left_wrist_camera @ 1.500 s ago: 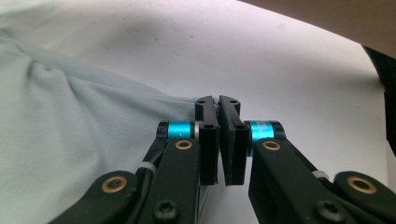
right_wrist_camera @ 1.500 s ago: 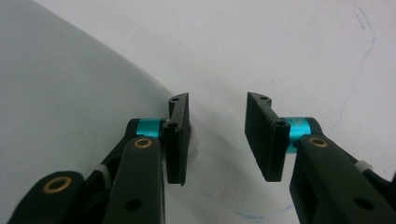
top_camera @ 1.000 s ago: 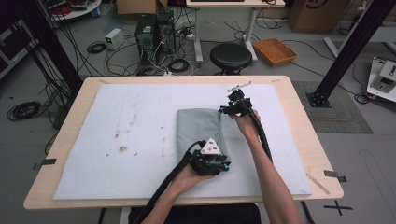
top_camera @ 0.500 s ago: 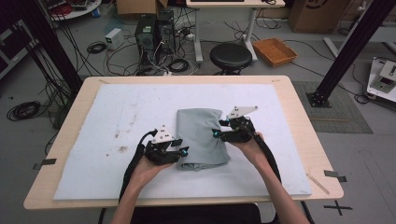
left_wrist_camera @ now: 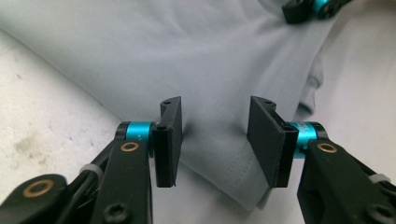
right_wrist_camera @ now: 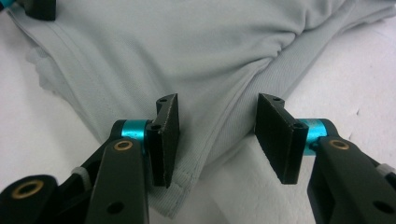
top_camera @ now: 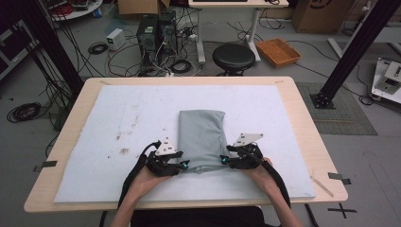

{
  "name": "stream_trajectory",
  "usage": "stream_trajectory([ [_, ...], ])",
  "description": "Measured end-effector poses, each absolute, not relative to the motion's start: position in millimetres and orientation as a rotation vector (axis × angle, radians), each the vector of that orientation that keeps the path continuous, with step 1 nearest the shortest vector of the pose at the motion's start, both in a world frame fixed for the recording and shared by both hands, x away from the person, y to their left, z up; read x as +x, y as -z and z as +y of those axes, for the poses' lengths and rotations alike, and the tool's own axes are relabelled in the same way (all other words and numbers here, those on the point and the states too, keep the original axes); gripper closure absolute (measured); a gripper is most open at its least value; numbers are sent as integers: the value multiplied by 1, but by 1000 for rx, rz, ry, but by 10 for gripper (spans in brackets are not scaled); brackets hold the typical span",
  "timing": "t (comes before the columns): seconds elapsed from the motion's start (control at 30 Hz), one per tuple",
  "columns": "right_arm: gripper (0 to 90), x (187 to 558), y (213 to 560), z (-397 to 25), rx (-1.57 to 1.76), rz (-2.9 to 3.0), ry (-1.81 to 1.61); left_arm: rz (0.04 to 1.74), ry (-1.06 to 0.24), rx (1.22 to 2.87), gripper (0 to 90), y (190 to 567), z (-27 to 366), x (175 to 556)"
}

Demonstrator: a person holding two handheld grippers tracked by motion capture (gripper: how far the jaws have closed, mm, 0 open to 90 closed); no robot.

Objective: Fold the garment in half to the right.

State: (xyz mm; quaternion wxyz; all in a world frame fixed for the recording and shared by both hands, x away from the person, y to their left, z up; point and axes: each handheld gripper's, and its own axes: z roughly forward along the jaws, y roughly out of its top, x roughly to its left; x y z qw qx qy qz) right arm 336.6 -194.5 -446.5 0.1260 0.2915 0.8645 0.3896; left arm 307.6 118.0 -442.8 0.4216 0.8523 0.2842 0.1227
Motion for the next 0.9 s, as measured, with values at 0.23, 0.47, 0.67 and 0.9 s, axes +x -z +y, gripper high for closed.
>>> stream_trajectory([
  [0.23, 426, 335, 444, -196, 848, 2495, -1148, 698, -275, 2099, 528, 438, 131, 307],
  [0.47, 257, 335, 432, -214, 892, 2356, -1241, 766, -393, 1994, 404, 420, 161, 313],
  [0.67, 228, 332, 426, -238, 950, 2253, -1288, 816, -459, 1928, 321, 416, 191, 317],
  [0.9, 228, 325, 427, -261, 1002, 2182, -1303, 899, -516, 1860, 298, 421, 229, 317],
])
